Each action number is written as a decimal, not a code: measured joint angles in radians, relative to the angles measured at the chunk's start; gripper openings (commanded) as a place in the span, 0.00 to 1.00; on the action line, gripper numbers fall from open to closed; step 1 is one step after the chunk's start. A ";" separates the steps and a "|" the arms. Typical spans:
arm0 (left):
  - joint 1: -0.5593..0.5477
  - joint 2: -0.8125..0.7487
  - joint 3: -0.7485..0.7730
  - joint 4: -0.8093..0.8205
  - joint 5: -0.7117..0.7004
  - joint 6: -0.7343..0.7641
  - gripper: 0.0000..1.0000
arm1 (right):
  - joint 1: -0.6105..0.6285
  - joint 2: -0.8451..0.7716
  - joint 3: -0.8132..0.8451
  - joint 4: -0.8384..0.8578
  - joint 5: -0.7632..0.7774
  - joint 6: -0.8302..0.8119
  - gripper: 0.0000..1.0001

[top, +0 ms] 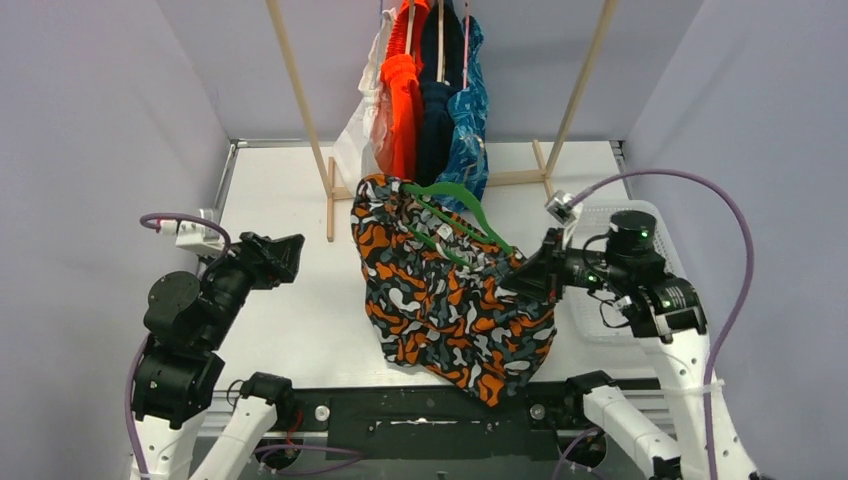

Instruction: Remove the shorts from the hanger

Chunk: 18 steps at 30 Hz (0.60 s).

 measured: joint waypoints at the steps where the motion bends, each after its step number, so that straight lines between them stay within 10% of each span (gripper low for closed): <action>1: 0.000 0.007 0.000 0.008 0.034 0.002 0.70 | 0.045 0.029 0.010 0.015 0.040 0.006 0.00; 9: 0.000 0.132 0.033 0.099 0.330 -0.015 0.70 | 0.782 0.372 0.169 0.102 0.581 0.037 0.00; 18: 0.001 0.037 0.039 0.069 0.357 -0.007 0.70 | 0.824 0.507 0.110 0.250 0.739 0.089 0.00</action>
